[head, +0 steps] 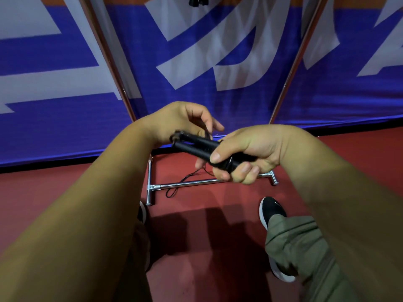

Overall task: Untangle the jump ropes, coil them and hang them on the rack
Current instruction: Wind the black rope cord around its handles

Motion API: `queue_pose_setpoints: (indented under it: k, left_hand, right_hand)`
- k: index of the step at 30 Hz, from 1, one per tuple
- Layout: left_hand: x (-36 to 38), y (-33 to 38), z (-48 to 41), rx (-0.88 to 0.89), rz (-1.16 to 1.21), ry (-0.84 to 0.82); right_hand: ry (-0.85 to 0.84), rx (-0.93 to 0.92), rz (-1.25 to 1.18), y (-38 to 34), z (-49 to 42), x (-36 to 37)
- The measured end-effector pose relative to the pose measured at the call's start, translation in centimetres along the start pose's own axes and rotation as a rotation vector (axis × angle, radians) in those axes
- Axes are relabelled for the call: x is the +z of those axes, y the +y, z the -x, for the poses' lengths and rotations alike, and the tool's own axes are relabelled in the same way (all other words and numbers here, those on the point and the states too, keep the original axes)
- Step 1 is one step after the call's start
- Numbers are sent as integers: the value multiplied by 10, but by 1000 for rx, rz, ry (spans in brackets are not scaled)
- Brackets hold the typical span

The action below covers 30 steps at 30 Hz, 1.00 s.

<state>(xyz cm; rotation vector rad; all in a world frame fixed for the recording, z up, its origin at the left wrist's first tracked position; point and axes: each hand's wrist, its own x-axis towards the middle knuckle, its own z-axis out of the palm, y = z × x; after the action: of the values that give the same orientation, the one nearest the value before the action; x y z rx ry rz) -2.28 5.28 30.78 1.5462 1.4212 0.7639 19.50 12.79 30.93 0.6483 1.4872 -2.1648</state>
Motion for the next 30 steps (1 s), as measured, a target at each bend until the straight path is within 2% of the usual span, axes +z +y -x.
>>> queue_pose_setpoints:
  k: [2, 4, 9, 12, 15, 18, 20, 22, 24, 27, 30]
  left_hand:
    - [1, 1, -2, -31, 47, -18]
    - [2, 3, -3, -40, 15, -35]
    - [3, 16, -4, -55, -283, -115]
    - [3, 17, -6, -133, -451, -144]
    - [9, 15, -8, -191, -542, -17]
    - [21, 14, -13, -293, -602, 78]
    - [28, 14, -15, -378, -531, 61]
    - [31, 13, -15, -440, -335, 45]
    - [26, 12, -14, -392, -196, 37]
    - [13, 9, -7, -256, -75, -102]
    - [8, 5, -2, -249, 96, -169]
  right_hand:
    - [-45, 59, 77, 2, -1, 3]
    - [7, 126, 149, 3, -5, 6]
    - [243, 298, 304, 14, -19, -1]
    - [456, 352, 387, 14, -21, -8]
    - [670, 281, 423, 11, -23, -16]
    - [860, 95, 340, 8, -29, -21]
    - [934, 7, 315, 6, -33, -22]
    - [981, -50, 336, 3, -33, -23]
    - [1017, -87, 356, 1, -31, -25]
    - [1086, -97, 437, -2, -24, -28]
    - [1123, -91, 539, -3, -18, -28]
